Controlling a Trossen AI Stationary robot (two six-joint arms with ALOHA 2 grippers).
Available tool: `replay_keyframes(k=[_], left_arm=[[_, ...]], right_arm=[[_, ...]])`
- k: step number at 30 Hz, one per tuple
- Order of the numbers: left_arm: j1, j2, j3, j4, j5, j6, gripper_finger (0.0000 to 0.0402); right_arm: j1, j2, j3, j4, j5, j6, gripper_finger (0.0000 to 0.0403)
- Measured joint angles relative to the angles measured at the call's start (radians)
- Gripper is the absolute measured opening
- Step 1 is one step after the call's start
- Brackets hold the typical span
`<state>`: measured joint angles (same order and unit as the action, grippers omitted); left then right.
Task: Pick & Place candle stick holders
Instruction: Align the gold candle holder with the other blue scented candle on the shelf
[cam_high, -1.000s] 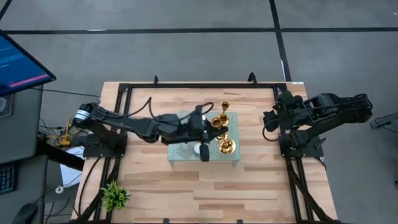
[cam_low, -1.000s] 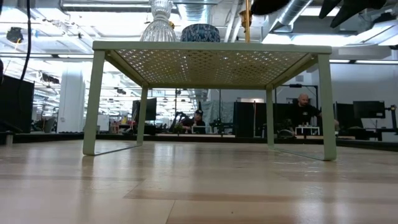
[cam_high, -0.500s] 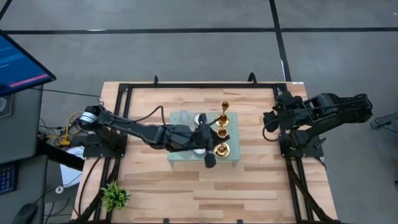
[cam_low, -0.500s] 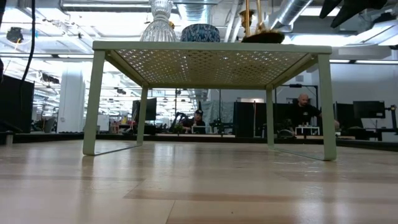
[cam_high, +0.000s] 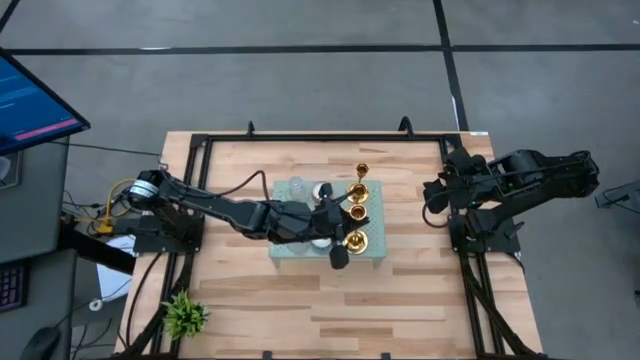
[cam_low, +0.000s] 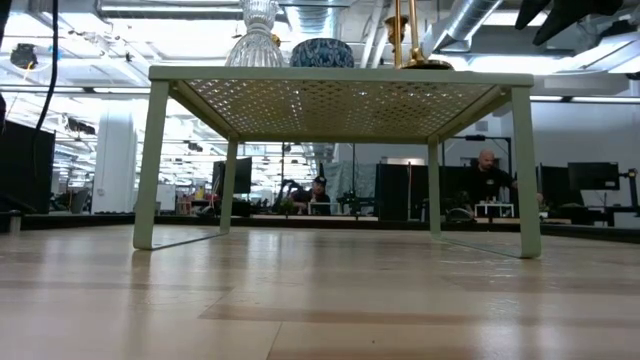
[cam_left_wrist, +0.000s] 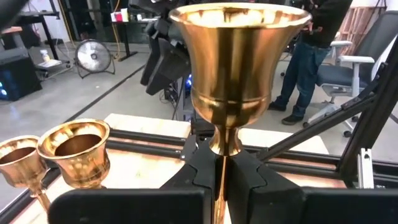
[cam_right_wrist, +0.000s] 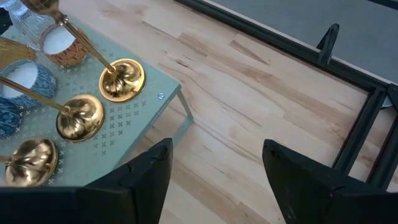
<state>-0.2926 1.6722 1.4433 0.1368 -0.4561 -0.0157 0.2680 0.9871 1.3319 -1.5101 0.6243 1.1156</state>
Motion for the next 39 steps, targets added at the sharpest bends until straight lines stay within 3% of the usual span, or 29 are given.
replay_keyframes(k=[39], left_arm=[[0.030, 0.011, 0.001, -0.002, 0.063, -0.009, 0.0017]], right_arm=[[0.000, 0.000, 0.000, 0.000, -0.019, -0.016, 0.0240]])
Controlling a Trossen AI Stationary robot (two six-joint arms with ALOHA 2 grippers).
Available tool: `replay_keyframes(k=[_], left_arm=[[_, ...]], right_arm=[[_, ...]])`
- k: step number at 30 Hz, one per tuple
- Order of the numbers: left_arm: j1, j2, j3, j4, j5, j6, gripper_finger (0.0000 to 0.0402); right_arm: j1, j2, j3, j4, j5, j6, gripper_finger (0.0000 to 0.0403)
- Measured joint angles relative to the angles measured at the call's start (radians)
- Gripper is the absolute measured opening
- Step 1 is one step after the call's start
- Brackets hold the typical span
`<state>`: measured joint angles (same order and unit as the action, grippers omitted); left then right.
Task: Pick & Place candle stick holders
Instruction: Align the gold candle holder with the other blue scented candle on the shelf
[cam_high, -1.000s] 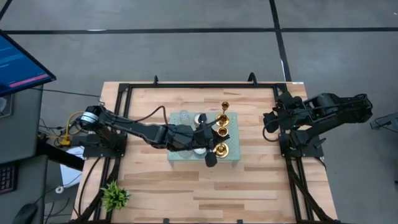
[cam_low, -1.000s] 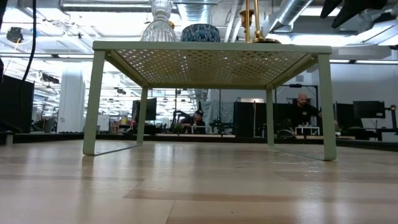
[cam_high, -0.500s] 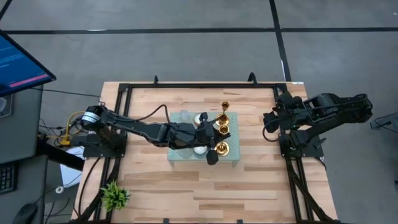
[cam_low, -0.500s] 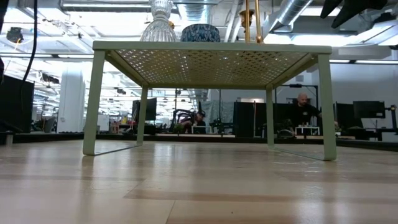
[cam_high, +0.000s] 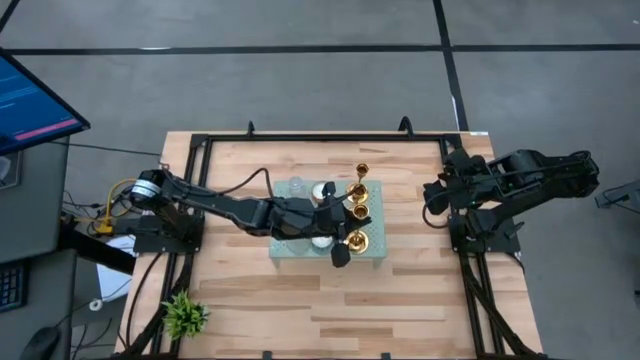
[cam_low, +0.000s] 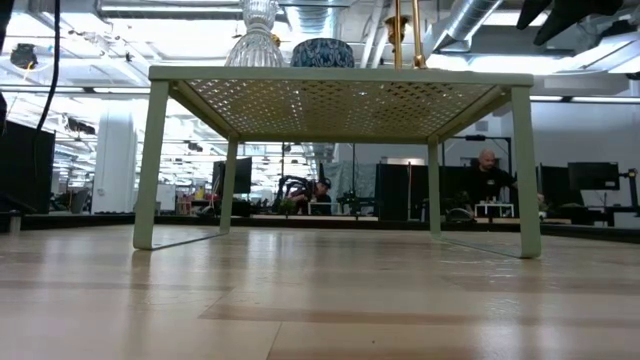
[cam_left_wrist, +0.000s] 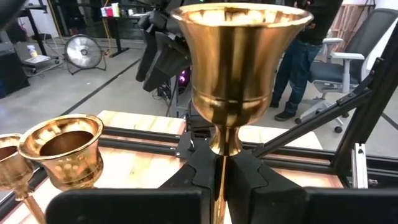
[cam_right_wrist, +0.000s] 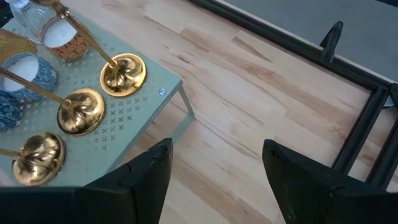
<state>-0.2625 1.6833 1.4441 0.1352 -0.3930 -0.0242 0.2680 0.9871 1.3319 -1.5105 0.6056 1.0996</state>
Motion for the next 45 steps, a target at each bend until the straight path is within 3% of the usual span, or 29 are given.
replay_keyframes(k=[17, 28, 40, 45], left_arm=[[0.003, 0.000, 0.000, 0.004, -0.002, -0.003, 0.0057], [0.013, 0.000, 0.000, 0.008, 0.064, -0.010, 0.0114], [0.017, -0.001, 0.000, 0.001, 0.066, -0.010, 0.0191], [0.017, -0.013, 0.000, -0.075, 0.065, -0.010, 0.0221]], right_arm=[[0.000, 0.000, 0.000, 0.000, -0.008, 0.000, 0.0240], [0.000, 0.000, 0.000, 0.001, -0.008, 0.000, 0.0240], [0.000, 0.000, 0.000, 0.001, -0.034, -0.001, 0.0240], [0.000, 0.000, 0.000, 0.001, -0.060, -0.002, 0.0240]])
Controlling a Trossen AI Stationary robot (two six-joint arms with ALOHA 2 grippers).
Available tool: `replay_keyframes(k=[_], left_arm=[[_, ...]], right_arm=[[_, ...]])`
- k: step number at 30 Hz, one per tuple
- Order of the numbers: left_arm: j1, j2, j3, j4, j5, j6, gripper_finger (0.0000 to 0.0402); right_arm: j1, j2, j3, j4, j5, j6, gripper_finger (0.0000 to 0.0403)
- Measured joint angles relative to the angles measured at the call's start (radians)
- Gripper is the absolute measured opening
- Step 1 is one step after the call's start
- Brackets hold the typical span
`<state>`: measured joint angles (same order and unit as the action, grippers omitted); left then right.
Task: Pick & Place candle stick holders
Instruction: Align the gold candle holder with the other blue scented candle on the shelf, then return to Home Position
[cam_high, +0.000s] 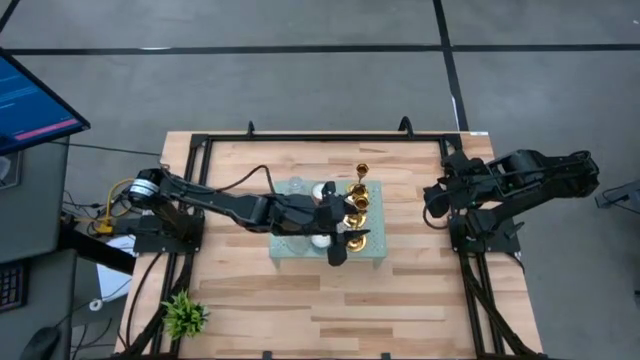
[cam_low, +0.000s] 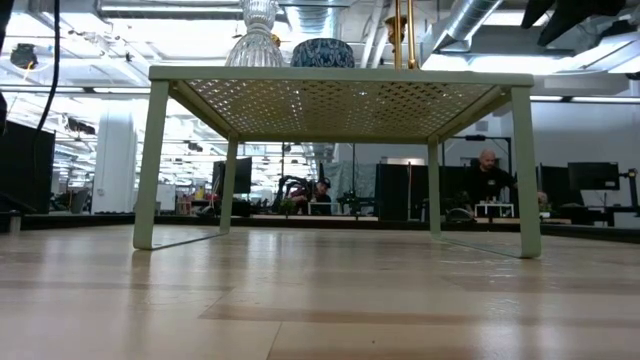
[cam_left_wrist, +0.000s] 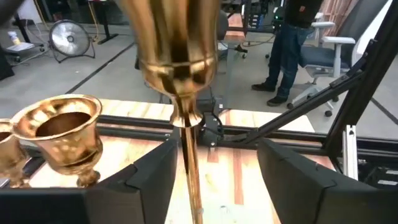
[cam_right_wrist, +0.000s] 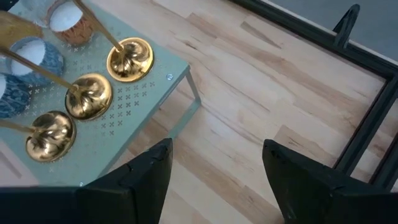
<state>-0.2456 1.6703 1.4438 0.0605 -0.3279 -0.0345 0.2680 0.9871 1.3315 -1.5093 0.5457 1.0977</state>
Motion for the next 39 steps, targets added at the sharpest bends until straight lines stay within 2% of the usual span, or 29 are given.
replay_keyframes(k=[5, 11, 15, 18, 21, 23, 26, 30, 33, 36, 39], left_arm=[[0.000, -0.063, 0.000, -0.102, -0.030, -0.004, 0.0245], [0.000, -0.176, 0.000, -0.261, -0.086, -0.007, 0.0253], [-0.005, -0.291, 0.000, -0.407, -0.095, -0.024, 0.0247], [-0.004, -0.398, 0.000, -0.429, -0.127, -0.013, 0.0236], [0.009, -0.509, 0.000, -0.429, -0.132, 0.042, 0.0215], [0.023, -0.582, 0.000, -0.437, -0.125, 0.074, 0.0194], [0.049, -0.681, 0.000, -0.445, -0.112, 0.115, 0.0151], [0.084, -0.786, 0.000, -0.449, -0.086, 0.173, 0.0076], [0.109, -0.831, 0.001, -0.469, -0.024, 0.208, 0.0018], [0.135, -0.863, 0.002, -0.516, 0.031, 0.214, 0.0007], [0.156, -0.872, 0.000, -0.563, 0.067, 0.210, 0.0004]], right_arm=[[0.017, 0.000, 0.000, 0.000, 0.002, -0.001, 0.0240], [0.048, 0.000, 0.000, 0.004, 0.014, 0.000, 0.0240], [0.080, -0.011, -0.001, 0.044, 0.106, -0.029, 0.0240], [0.096, -0.053, -0.001, 0.137, 0.185, -0.128, 0.0240], [0.098, -0.105, -0.001, 0.315, 0.214, -0.341, 0.0240], [0.098, -0.148, -0.001, 0.467, 0.194, -0.533, 0.0240], [0.095, -0.221, -0.001, 0.700, 0.119, -0.813, 0.0240], [0.078, -0.321, 0.000, 0.926, 0.002, -1.086, 0.0240], [0.069, -0.412, 0.000, 0.996, -0.062, -1.198, 0.0234], [0.070, -0.509, -0.011, 0.995, -0.073, -1.212, 0.0221], [0.070, -0.603, -0.078, 1.012, -0.072, -1.211, 0.0206]])
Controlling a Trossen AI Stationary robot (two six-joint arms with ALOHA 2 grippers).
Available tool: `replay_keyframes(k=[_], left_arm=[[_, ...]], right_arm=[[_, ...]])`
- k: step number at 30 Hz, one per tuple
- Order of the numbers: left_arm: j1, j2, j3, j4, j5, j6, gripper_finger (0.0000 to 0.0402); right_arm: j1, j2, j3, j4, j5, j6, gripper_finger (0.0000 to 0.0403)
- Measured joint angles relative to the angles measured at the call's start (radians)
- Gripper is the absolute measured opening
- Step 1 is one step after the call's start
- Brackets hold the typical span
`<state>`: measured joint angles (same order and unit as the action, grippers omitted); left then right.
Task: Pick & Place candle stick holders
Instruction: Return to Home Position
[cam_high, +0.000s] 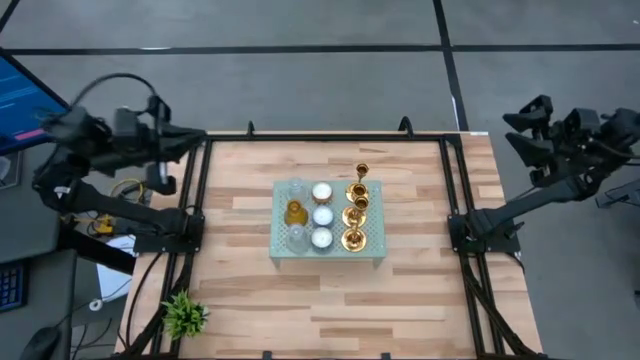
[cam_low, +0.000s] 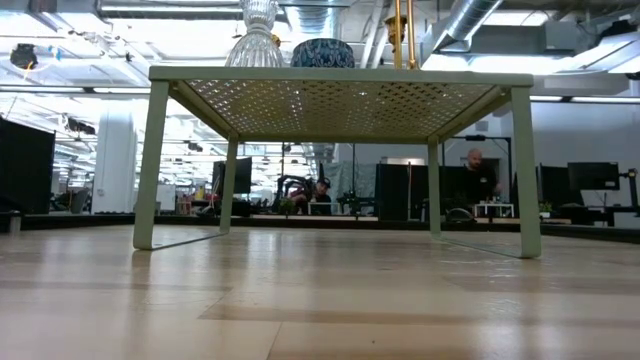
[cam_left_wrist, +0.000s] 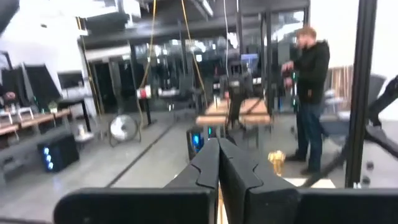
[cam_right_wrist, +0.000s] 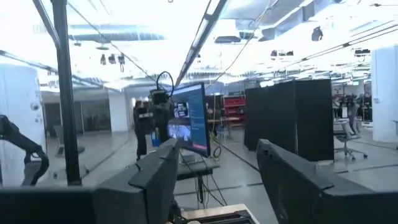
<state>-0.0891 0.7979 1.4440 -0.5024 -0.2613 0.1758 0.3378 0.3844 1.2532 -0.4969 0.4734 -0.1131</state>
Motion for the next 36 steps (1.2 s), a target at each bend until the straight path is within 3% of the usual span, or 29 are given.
replay_keyframes(k=[6, 14, 20, 24, 36], left_arm=[[0.039, -0.040, -0.120, -0.005, 0.059, -0.068, 0.0003], [0.076, -0.152, -0.437, 0.129, 0.119, -0.242, 0.0005], [0.099, -0.258, -0.662, 0.270, 0.123, -0.306, 0.0004], [0.112, -0.349, -0.786, 0.313, 0.123, -0.352, 0.0005], [0.112, -0.710, -1.056, 0.352, 0.110, -0.441, 0.0004]], right_arm=[[0.000, -0.180, -0.227, 0.091, 0.017, 0.043, 0.0182], [0.000, -0.372, -0.576, 0.280, 0.097, 0.065, 0.0162], [0.000, -0.377, -0.692, 0.388, 0.208, 0.079, 0.0148], [0.002, -0.379, -0.756, 0.370, 0.159, 0.141, 0.0129], [0.000, -0.380, -0.927, 0.447, 0.143, 0.220, 0.0056]])
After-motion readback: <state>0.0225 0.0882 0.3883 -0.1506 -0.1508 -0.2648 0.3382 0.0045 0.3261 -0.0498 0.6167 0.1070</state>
